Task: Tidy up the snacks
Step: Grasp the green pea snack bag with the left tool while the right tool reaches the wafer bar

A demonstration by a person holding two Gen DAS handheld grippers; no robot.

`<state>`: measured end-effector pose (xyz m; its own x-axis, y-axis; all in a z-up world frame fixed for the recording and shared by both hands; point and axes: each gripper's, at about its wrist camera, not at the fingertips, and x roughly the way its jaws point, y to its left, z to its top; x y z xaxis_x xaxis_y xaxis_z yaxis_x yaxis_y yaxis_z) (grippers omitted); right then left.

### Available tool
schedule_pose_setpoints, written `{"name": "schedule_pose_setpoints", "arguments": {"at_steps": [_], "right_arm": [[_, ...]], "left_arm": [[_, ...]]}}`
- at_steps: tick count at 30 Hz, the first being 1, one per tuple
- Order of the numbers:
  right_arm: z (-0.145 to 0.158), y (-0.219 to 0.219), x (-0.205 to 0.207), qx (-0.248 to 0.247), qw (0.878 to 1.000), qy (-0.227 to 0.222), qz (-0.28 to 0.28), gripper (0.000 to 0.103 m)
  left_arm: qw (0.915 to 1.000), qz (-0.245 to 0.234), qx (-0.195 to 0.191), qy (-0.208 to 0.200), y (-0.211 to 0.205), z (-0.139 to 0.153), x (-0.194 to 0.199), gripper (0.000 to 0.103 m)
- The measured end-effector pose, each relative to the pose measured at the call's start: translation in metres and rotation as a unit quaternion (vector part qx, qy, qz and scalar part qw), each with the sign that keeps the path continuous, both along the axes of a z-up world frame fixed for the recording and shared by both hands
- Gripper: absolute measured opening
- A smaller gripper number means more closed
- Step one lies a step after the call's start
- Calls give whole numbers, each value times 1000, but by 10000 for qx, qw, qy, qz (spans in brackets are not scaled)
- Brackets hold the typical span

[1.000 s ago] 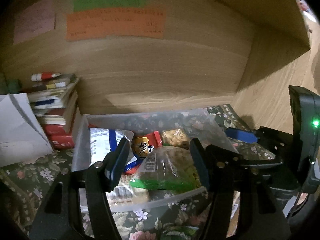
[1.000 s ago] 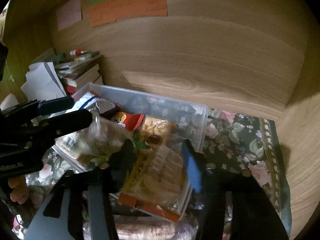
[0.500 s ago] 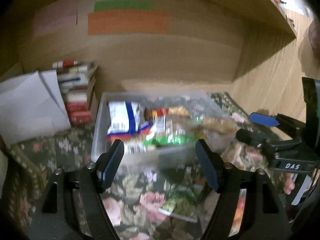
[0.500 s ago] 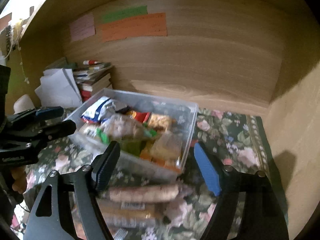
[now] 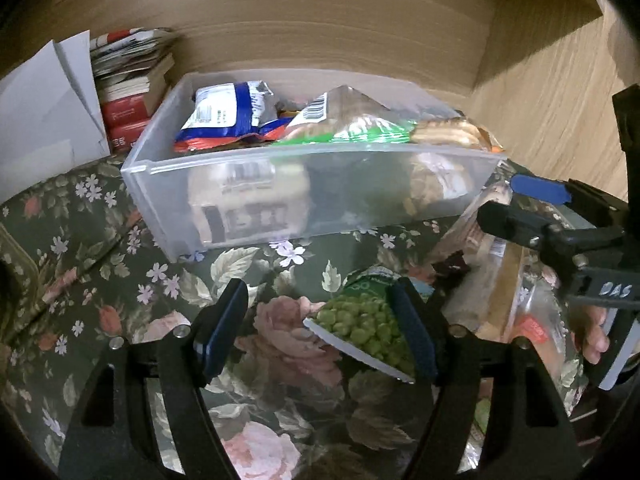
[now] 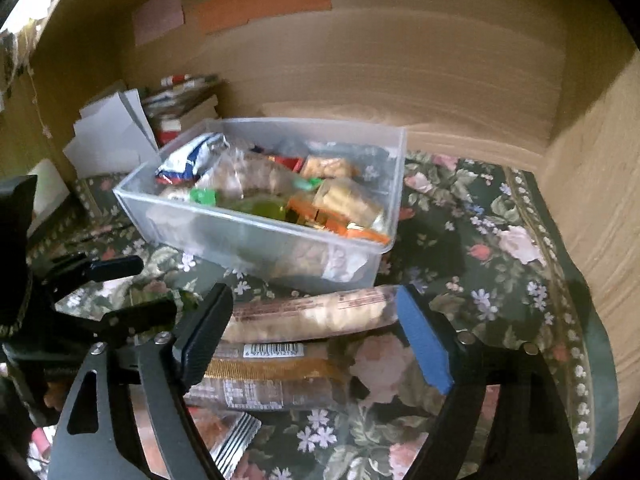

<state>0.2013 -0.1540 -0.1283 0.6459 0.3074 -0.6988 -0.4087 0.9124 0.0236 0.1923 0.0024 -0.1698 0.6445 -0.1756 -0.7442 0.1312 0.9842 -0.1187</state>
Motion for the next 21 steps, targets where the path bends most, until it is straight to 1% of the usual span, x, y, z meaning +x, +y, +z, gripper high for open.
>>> {"name": "schedule_pose_setpoints", "arguments": {"at_steps": [2,3,6,10,13,16,19,21], "right_arm": [[-1,4,-1,-221,9997,-90,-3,85],[-2,4,-2,-253,9996,-114,18,85],[-3,-3,-3,-245,9997,-50,-17,85],[-11,-21,-4,-313,9993,125,-159,83],[-12,-38,-6,-175,9990,228,-332,83],[-12,-55,-4,-100,9980,322,-542,83],[-16,-63,-4,-288,9967,435,-627,83],[-17,-63,-6,-314,9966,419,-642,83]], "left_arm": [[10000,86,25,-18,4,0,-1,75],[9999,149,54,-22,7,-1,-1,75],[9996,278,21,-6,22,-1,-1,75],[9988,490,48,-23,39,-2,-8,75],[9980,628,87,-20,52,-3,-16,75],[9977,677,70,46,58,-6,-23,75],[9977,660,135,81,61,-9,-27,75],[9975,680,148,80,62,-8,-30,75]]}}
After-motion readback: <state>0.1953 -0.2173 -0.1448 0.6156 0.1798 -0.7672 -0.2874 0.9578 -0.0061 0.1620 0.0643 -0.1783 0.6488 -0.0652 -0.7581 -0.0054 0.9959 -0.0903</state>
